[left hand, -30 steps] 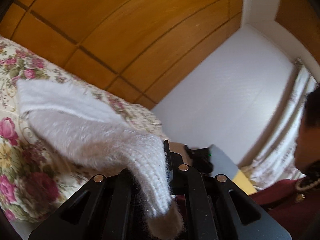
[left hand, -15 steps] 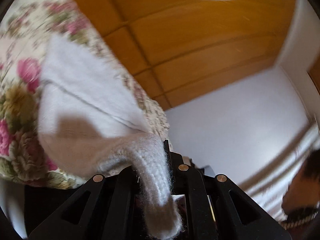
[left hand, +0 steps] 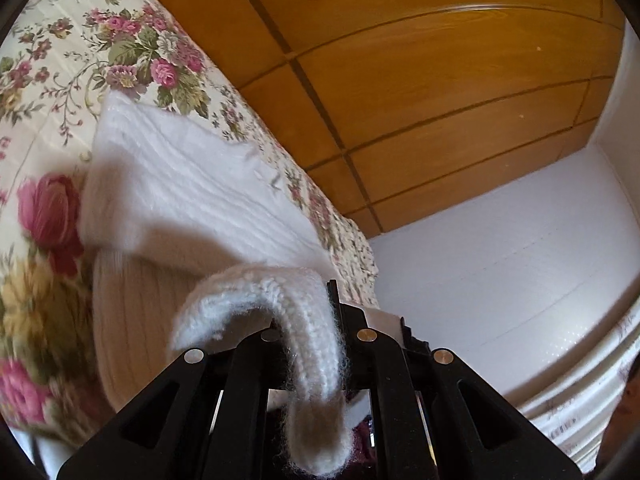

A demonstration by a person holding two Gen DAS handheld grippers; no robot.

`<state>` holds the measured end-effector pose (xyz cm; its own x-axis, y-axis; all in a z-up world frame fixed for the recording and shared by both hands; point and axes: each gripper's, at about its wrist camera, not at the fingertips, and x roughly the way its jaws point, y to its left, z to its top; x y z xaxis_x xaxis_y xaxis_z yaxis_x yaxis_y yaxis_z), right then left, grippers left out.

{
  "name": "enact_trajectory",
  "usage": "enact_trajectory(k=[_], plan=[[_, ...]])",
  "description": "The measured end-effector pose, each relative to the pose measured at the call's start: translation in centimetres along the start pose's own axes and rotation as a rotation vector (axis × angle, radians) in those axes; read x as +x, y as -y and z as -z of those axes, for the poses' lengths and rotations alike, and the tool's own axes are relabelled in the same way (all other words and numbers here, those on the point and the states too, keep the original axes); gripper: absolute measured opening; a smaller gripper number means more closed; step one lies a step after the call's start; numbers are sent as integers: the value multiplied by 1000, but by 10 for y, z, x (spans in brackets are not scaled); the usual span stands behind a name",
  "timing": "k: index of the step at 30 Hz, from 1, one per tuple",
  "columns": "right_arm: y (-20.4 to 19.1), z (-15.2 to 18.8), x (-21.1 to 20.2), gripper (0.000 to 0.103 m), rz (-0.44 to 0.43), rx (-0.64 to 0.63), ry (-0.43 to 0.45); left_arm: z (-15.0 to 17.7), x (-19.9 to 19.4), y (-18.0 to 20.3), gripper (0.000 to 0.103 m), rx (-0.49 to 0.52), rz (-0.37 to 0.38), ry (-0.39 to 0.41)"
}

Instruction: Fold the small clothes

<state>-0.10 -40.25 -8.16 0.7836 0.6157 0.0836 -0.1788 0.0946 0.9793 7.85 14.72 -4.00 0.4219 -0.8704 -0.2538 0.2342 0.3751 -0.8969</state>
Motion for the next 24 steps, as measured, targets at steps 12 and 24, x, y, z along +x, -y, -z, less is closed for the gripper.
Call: enact_trajectory(k=[12, 24], plan=[[46, -45, 65, 10, 176, 123, 25, -50, 44, -41, 5, -34, -152, 10], [76, -68, 71, 27, 292, 22, 131, -64, 51, -57, 78, 6, -216, 192]])
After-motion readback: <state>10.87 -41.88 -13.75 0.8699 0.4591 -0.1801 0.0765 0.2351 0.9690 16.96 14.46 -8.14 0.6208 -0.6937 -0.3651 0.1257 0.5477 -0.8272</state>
